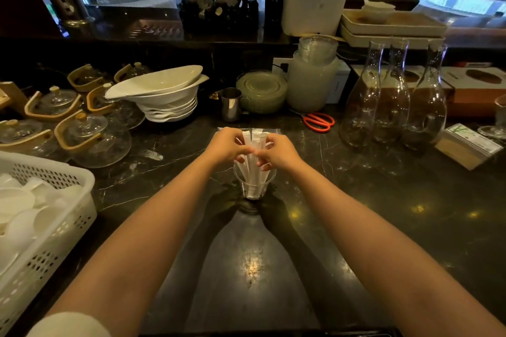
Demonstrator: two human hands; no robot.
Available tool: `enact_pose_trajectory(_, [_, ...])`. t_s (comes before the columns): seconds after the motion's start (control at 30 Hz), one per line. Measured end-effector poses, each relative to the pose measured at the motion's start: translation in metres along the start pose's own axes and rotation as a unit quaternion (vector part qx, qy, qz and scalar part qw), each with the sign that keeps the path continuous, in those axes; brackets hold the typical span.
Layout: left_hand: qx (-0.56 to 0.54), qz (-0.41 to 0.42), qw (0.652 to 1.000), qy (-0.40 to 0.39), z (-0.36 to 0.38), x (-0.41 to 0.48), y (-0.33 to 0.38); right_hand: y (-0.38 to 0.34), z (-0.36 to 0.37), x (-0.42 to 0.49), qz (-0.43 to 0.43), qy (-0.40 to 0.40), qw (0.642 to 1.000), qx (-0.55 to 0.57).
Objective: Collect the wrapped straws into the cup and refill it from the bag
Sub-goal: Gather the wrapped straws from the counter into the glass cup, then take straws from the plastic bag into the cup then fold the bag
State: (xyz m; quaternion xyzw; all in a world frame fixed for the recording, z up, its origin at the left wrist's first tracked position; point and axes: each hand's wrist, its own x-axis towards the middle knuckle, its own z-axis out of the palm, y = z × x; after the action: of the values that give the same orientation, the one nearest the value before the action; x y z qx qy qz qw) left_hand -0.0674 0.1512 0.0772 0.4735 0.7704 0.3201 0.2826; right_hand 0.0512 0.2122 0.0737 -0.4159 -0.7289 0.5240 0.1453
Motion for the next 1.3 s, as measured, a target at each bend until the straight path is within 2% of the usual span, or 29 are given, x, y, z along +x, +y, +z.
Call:
enact_pose_trajectory(0.17, [0.009, 0.015, 1.000, 0.018, -0.006, 0.006, 0.004, -0.007, -0.003, 0.005, -0.020, 0.021, 1.000, 0.002])
enact_pose_trajectory(0.4, [0.046, 0.018, 0.999, -0.020, 0.000, 0.005, 0.000, -0.003, -0.001, 0.010, 0.014, -0.005, 0.999, -0.035])
enact_pose_trajectory(0.57, [0.069, 0.026, 0.997, -0.037, -0.014, 0.011, 0.009, -0.018, -0.008, 0.014, -0.014, 0.002, 0.999, -0.051])
enact_pose_trajectory(0.77, [0.083, 0.077, 0.993, 0.027, -0.042, 0.034, 0.024, -0.049, -0.023, 0.028, -0.067, 0.037, 0.997, -0.027])
enact_pose_trajectory(0.87, [0.039, 0.078, 0.995, 0.054, -0.053, 0.049, 0.031, -0.061, -0.030, 0.043, -0.076, 0.053, 0.995, -0.028])
enact_pose_trajectory(1.07, [-0.073, 0.004, 0.992, 0.106, -0.058, 0.082, 0.019, -0.061, -0.041, 0.076, -0.020, 0.063, 0.997, -0.044])
enact_pose_trajectory(1.3, [-0.070, -0.151, 0.982, 0.087, -0.040, 0.113, -0.035, -0.020, -0.046, 0.116, 0.101, 0.042, 0.991, -0.071])
